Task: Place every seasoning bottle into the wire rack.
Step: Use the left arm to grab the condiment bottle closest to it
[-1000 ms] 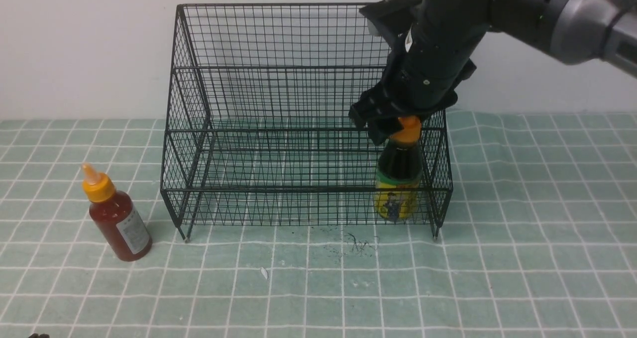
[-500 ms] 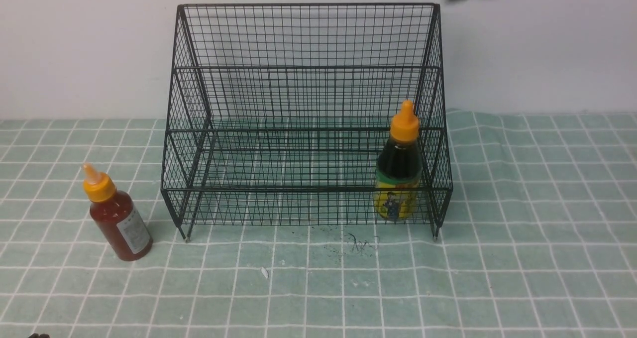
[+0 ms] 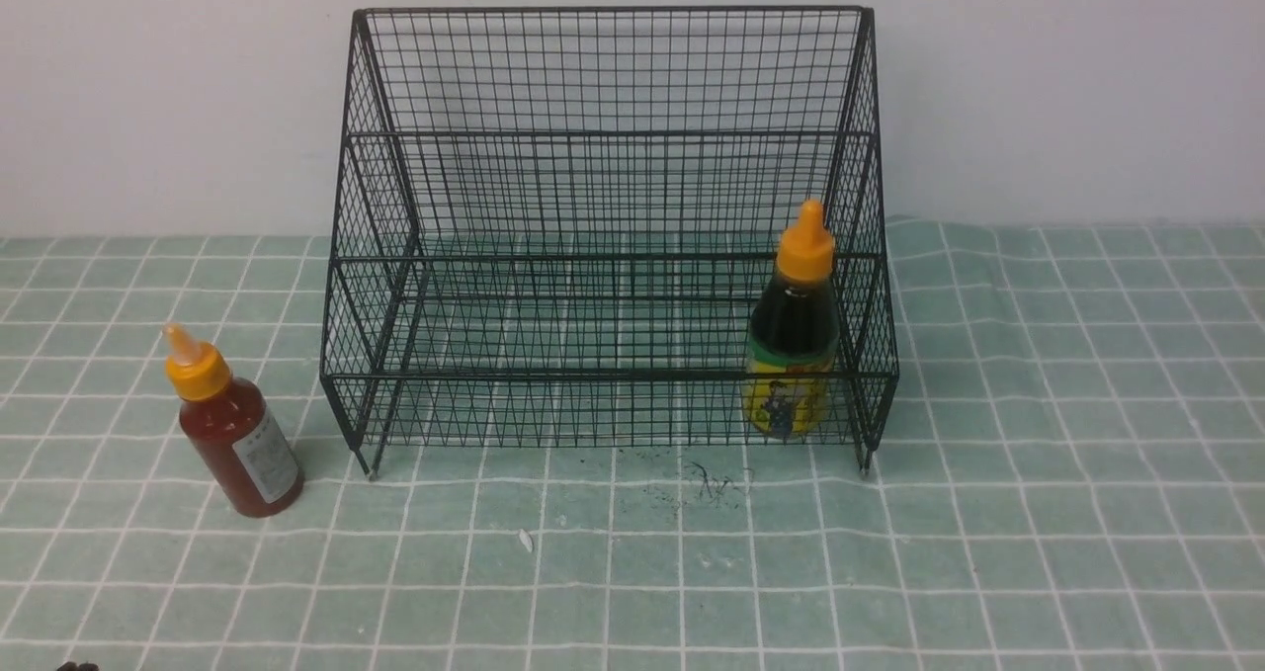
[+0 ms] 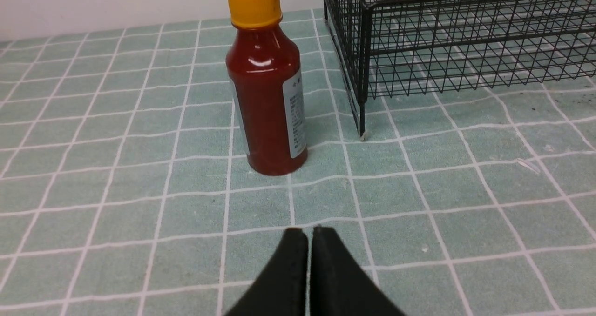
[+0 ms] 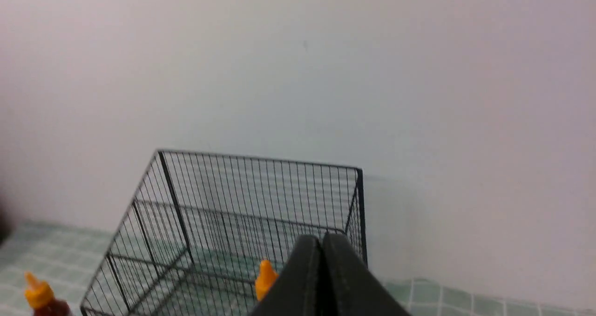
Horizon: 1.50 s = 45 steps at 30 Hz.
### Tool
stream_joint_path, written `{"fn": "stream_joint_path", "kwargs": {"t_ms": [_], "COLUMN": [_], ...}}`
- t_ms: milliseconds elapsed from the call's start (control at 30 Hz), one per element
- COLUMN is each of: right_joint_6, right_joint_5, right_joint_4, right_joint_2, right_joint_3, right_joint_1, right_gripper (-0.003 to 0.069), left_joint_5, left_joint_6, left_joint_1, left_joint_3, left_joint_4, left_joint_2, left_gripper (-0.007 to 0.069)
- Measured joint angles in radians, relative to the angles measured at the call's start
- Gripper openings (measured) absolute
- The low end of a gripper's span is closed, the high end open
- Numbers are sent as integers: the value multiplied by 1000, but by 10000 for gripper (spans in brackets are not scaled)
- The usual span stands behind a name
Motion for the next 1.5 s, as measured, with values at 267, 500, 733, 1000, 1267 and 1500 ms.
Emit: {"fn": "stream_joint_path", "kwargs": {"t_ms": [267, 500, 733, 1000, 1267, 1500], "right_joint_6": [295, 318, 179, -328, -458, -464], "right_joint_5": [-81, -135, -320, -416, -407, -401], "right_joint_4": [-64, -69, -37, 297, 344, 288], "right_joint_2": [-296, -334, -335, -335, -386, -395], "right_joint_3": [425, 575, 589, 600, 656, 859], "right_joint_1": [0, 0, 0, 0, -134, -468], "right_gripper": [-12, -12, -12, -12, -12, -12], "left_joint_5": [0, 0, 0, 0, 0, 0], "left_joint_6": [0, 0, 0, 0, 0, 0], "left_joint_1": [0, 0, 0, 0, 0, 0], "left_joint_3": [0, 0, 0, 0, 0, 0], "left_joint_4": [0, 0, 0, 0, 0, 0], "left_joint_2": [0, 0, 0, 0, 0, 0], "left_gripper": [-6, -6, -6, -6, -6, -6]}}
